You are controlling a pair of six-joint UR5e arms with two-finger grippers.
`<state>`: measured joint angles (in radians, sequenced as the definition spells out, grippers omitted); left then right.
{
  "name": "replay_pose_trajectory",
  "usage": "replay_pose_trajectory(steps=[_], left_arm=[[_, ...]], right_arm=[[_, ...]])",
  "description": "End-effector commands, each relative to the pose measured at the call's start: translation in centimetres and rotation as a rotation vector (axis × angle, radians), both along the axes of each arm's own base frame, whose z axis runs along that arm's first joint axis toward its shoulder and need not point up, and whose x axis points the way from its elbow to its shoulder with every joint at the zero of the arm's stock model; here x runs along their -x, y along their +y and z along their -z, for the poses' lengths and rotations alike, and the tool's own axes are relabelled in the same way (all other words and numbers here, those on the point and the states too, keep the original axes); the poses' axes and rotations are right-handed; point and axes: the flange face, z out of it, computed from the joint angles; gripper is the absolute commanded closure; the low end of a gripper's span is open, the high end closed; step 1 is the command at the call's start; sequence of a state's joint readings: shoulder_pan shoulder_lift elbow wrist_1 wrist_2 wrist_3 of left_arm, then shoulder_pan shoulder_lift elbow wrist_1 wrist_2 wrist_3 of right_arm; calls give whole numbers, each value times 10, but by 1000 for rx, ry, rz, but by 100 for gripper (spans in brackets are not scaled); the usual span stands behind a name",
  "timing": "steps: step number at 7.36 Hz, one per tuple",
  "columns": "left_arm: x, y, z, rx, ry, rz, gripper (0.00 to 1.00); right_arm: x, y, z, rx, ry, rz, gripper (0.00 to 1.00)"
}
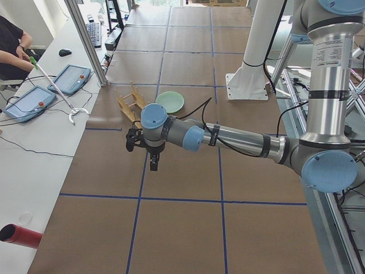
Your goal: Place plate on rack
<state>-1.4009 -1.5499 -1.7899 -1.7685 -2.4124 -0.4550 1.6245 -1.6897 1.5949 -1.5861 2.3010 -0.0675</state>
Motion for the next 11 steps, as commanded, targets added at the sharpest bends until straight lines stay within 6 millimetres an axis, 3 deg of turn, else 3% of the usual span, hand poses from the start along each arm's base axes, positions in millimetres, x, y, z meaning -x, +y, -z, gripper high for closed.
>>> replay_pose_trajectory(steps=[1,2,3,4,5,7,8,9,10,11], left_arm=[[-66,-4,60,36,62,21,0],[-103,-13,93,81,95,29,0],[-172,-21,143,147,115,52,0],[-225,-22,188,203,130,80,0],[-293,-11,228,280,99,38,0],[-413,1,303,267,-52,14,0],[-450,8,317,320,-63,26,0],[-483,4,324,332,-86,10,0],[-517,-13,332,311,-138,40,0],[-541,-12,337,274,-176,49,1]], right_arm=[[0,0,0,0,0,0,0],[0,0,1,-1,0,0,0],[0,0,1,-1,0,0,0],[0,0,1,-1,0,0,0],[0,0,1,-1,0,0,0],[0,0,0,0,0,0,0],[0,0,1,-1,0,0,0],[0,0,0,0,0,0,0],[0,0,1,-1,0,0,0],[0,0,1,-1,0,0,0]])
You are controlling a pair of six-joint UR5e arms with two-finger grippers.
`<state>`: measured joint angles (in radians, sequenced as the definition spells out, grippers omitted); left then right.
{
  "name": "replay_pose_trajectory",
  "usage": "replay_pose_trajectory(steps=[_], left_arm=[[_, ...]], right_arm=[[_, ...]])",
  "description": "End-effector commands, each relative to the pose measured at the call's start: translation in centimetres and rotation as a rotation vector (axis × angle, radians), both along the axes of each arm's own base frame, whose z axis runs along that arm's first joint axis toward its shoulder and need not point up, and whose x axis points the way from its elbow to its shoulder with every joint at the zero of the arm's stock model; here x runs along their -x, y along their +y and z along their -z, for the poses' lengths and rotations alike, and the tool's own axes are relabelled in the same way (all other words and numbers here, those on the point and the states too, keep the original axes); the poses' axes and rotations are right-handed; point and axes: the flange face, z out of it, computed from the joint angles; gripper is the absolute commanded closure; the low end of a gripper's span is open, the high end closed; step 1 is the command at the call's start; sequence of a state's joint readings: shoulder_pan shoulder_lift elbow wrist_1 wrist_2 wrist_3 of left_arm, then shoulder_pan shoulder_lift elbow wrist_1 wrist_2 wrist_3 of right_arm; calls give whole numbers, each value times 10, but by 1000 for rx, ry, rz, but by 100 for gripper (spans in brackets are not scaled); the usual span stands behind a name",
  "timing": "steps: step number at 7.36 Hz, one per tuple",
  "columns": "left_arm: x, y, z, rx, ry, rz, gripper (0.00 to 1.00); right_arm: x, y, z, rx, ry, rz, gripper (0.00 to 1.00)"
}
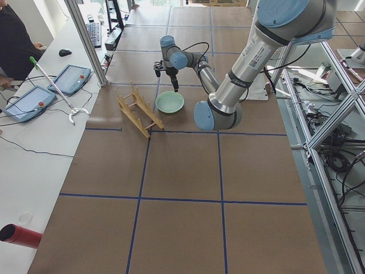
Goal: Place plate on rack
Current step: 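Move the left gripper over the pale green plate and lower to its rim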
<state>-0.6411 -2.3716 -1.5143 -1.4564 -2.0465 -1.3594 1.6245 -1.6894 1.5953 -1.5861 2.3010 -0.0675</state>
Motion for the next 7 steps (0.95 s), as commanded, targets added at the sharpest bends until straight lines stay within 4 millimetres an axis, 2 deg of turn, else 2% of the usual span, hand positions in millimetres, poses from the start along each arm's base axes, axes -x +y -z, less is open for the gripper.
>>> replay_pose_trajectory(steps=[1,2,4,7], left_arm=[[-44,-1,8,-110,-78,-11,1],[-51,0,5,-176,-90,-37,1],[-69,-10,-15,-204,-61,-32,2],[-72,-11,-21,-209,-73,-28,14]], right_arm=[[0,0,0,-1,0,0,0],[0,0,0,-1,0,0,0],[0,0,0,-1,0,0,0],[0,0,0,0,0,0,0]])
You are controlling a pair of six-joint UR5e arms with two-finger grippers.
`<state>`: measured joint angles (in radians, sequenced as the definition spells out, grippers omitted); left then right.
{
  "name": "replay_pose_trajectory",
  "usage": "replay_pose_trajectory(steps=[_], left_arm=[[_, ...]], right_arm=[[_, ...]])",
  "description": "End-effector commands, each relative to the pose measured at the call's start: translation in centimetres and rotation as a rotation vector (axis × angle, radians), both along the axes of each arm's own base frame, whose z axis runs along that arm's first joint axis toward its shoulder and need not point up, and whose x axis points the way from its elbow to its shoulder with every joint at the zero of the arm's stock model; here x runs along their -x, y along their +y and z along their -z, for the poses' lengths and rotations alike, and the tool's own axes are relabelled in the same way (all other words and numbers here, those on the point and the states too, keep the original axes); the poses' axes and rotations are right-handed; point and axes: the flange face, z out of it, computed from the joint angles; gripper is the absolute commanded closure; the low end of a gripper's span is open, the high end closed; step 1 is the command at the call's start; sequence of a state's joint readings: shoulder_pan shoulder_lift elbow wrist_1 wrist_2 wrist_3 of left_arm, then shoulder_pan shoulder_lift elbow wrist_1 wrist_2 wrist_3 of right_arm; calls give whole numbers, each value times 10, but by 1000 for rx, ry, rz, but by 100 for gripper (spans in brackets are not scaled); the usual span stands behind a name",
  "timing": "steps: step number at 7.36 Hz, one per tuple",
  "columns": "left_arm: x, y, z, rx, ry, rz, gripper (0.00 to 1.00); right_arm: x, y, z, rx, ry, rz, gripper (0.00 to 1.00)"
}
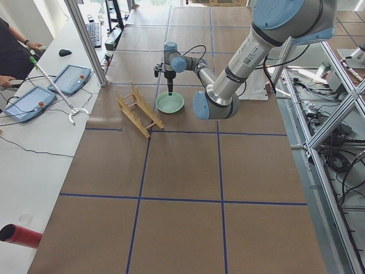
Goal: Place plate on rack
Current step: 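Close the left gripper on the plate rim nearest the robot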
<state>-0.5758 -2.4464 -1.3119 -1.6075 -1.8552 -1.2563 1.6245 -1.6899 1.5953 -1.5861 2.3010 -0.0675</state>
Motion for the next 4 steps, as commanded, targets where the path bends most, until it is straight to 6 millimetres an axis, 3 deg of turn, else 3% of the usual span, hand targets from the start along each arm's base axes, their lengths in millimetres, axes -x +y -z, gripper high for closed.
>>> replay_pose_trajectory(steps=[1,4], left_arm=[[-4,1,-8,3,-10,-3,18],[-9,6,-11,4,-7,-10,27]], right_arm=[[0,0,0,1,0,0,0],[0,-1,0,-1,0,0,0]])
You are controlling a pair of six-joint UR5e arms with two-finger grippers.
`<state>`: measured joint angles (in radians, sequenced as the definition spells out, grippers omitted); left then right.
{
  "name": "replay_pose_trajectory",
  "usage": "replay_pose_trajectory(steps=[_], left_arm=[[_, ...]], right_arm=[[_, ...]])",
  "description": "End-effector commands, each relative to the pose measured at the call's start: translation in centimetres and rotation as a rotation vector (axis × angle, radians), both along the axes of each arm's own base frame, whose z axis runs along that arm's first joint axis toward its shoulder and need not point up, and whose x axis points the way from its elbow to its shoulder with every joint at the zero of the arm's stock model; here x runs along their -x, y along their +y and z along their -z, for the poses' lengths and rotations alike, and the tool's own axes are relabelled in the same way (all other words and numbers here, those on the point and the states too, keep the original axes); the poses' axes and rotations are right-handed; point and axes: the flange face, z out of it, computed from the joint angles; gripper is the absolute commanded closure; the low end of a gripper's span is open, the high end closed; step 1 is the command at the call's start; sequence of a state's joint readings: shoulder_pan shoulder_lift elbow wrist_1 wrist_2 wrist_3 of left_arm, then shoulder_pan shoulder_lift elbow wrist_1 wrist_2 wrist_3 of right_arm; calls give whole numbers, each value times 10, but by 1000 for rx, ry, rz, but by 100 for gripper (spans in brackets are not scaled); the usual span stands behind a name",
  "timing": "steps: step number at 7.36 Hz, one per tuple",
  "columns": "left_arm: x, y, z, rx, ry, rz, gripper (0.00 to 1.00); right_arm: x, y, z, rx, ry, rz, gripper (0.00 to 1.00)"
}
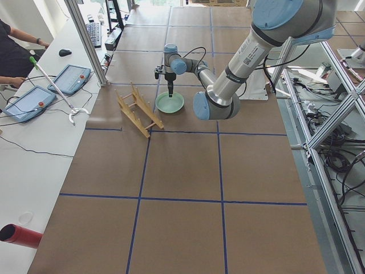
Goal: Place plate on rack
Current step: 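Close the left gripper on the plate rim nearest the robot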
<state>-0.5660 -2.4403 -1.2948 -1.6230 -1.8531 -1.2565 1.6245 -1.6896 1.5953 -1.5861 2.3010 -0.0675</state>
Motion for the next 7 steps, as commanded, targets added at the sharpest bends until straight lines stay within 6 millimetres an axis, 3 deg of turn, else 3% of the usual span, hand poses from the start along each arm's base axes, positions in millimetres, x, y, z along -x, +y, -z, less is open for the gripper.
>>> replay_pose_trajectory(steps=[1,2,3,5,7], left_arm=[[0,2,2,2,5,4,54],[0,3,-2,4,2,3,87],[1,2,-1,6,3,5,100],[2,2,2,12,8,9,100],[42,-12,40,23,82,109,100]], right_arm=[[0,0,0,1,0,0,0],[0,0,0,1,0,0,0],[0,0,0,-1,0,0,0],[0,0,0,1,0,0,0],[0,0,0,-1,0,0,0]])
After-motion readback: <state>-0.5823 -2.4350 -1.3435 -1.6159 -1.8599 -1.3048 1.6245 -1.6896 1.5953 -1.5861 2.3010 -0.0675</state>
